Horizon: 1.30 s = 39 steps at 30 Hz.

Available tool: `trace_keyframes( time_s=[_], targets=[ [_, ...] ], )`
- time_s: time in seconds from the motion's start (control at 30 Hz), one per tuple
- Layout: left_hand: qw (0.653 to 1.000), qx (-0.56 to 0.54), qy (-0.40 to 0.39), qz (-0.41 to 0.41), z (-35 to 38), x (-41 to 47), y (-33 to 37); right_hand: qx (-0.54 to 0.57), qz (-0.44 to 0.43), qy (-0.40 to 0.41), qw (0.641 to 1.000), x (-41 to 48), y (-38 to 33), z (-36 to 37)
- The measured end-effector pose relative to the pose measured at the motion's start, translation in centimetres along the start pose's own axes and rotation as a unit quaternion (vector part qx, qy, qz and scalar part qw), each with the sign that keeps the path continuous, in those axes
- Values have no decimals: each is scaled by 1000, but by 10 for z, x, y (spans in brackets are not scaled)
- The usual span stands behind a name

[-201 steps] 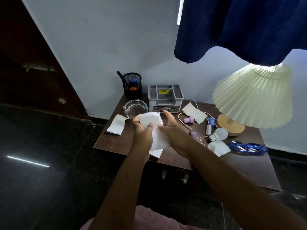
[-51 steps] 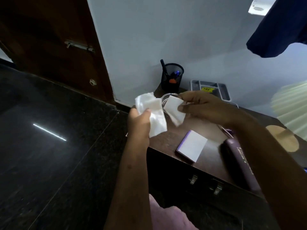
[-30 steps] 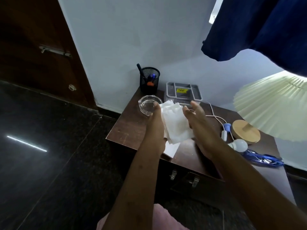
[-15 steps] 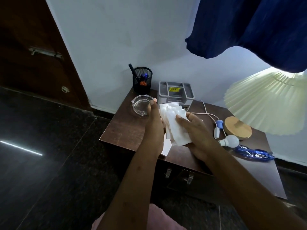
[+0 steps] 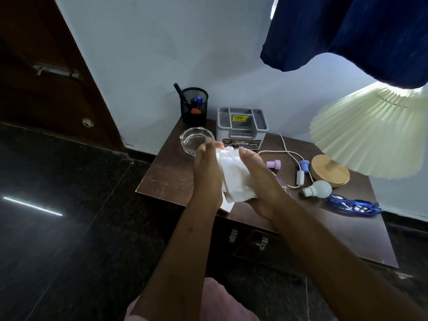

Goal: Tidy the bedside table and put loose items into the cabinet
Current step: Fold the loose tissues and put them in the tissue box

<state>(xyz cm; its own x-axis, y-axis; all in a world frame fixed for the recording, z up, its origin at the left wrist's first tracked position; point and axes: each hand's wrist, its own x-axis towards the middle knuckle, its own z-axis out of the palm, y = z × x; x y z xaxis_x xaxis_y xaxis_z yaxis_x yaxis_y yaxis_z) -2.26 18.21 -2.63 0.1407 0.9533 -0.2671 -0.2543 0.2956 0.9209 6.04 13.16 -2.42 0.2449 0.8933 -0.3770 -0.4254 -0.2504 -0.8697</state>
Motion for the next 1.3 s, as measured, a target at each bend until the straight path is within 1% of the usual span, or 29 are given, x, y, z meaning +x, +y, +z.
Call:
trace_keyframes(
  time_s=[0.1, 0.23, 0.3, 0.37, 0.47, 0.6, 0.7, 0.77, 0.83, 0.9, 1.03, 1.17, 1.3],
  targets=[
    [1000, 8, -4, -4, 2, -2, 1, 16, -9, 20, 1000, 4, 2, -2],
    [998, 41, -13, -49, 9, -6, 2, -17, -39, 54, 998, 11, 5, 0],
    [995, 69, -16, -64, 13, -7, 0, -6, -25, 79, 997, 13, 3, -3],
    [991, 97, -41, -81, 17, -10, -4, 22, -6, 98, 995, 15, 3, -7],
    [981, 147, -88, -88, 24, -18, -6, 33, -9, 88, 996, 16, 3, -11],
    [978, 164, -90, -90, 23, -18, -2, 33, -24, 68, 997, 14, -6, -17],
    [978, 161, -103, -88, 20, -18, -4, 19, -5, 47, 999, 14, -7, -17],
    [979, 165, -88, -78, 18, -15, -6, 8, -2, 34, 999, 14, -6, -16],
    [980, 171, -68, -76, 14, -10, -8, 15, -9, 53, 998, 15, -8, -19],
    [978, 186, -59, -78, 9, -6, -11, 10, -6, 46, 999, 16, -9, -22],
    [981, 186, -14, -61, 0, 0, -13, -17, 6, -27, 999, 14, -9, -18],
    [983, 181, 33, -15, -1, 2, -12, -74, 3, -73, 995, 12, -10, -15],
    [991, 113, 71, -3, 0, 1, -8, -161, -7, -77, 984, 10, -9, -18]
  ],
)
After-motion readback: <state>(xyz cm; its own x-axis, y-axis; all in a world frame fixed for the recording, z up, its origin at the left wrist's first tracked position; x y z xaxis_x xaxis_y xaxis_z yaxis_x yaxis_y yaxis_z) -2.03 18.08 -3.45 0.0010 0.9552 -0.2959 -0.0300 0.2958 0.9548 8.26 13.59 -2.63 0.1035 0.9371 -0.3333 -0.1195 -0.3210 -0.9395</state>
